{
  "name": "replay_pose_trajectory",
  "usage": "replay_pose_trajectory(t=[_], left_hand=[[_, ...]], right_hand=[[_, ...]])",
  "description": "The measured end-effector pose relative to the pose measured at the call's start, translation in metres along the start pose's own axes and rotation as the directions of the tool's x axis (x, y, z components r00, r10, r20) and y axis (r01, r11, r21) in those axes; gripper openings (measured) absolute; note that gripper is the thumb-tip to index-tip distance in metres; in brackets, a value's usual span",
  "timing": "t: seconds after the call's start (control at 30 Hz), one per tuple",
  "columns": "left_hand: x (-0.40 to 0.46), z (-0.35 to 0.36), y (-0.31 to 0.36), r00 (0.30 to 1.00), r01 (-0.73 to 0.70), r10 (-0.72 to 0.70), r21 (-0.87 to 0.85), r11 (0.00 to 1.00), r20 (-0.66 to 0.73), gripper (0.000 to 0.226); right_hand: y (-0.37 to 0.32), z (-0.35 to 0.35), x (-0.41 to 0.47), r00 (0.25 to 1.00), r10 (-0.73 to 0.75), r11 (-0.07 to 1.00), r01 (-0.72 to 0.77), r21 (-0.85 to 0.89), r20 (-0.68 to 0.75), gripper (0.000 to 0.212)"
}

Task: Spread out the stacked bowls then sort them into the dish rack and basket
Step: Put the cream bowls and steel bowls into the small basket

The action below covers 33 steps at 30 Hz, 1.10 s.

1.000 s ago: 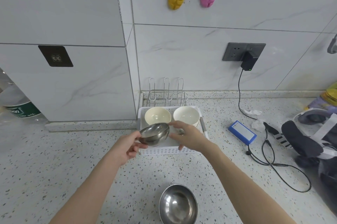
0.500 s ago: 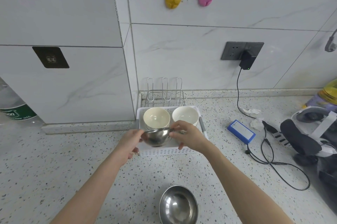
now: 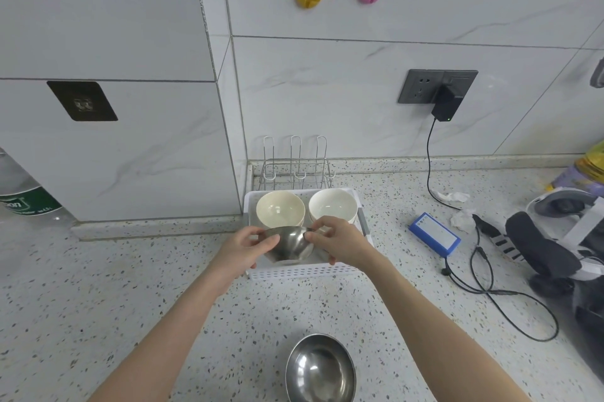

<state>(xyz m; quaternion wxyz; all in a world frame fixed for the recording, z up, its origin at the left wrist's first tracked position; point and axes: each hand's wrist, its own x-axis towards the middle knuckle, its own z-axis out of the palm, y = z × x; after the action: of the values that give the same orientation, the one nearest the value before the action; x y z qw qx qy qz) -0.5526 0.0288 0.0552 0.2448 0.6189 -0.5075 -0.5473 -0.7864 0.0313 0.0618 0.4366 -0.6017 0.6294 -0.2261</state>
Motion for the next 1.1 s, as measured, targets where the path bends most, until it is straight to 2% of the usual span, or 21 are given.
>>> replay_pose_trajectory(t=[0.1, 0.27, 0.43, 0.6, 0.73, 0.97, 1.1], left_hand=[[0.004, 0.001, 0.001, 1.000, -0.002, 0.002, 0.028, 1.000, 0.011, 0.034], [0.017, -0.001, -0.003, 0.999, -0.046, 0.044, 0.156, 0.987, 0.018, 0.039], [0.028, 0.001, -0.014, 0.992, -0.127, 0.120, 0.277, 0.952, 0.044, 0.022], [0.030, 0.001, -0.023, 0.980, -0.180, 0.200, 0.436, 0.882, -0.001, 0.033], [0.027, 0.005, -0.026, 0.973, -0.127, 0.215, 0.582, 0.803, -0.083, 0.037], [0.023, 0.013, -0.026, 0.971, -0.122, 0.218, 0.591, 0.798, -0.094, 0.025], [0.012, 0.013, -0.030, 0.953, -0.127, 0.252, 0.529, 0.839, -0.170, 0.019]], right_hand=[[-0.001, 0.001, 0.005, 1.000, 0.013, 0.998, -0.014, -0.061, -0.025, 0.025], [-0.004, 0.006, 0.013, 1.000, 0.011, 0.984, -0.015, -0.180, -0.027, 0.025], [-0.002, 0.015, 0.017, 0.999, 0.040, 0.960, -0.046, -0.275, -0.025, 0.022], [-0.003, 0.031, 0.015, 0.994, 0.050, 0.945, -0.078, -0.319, -0.095, 0.031], [-0.001, 0.041, 0.014, 0.991, 0.053, 0.919, -0.097, -0.383, -0.123, 0.034], [0.002, 0.058, 0.011, 0.987, 0.012, 0.853, -0.093, -0.514, -0.158, 0.030], [0.005, 0.055, 0.004, 0.995, -0.023, 0.846, -0.031, -0.533, -0.095, 0.026]])
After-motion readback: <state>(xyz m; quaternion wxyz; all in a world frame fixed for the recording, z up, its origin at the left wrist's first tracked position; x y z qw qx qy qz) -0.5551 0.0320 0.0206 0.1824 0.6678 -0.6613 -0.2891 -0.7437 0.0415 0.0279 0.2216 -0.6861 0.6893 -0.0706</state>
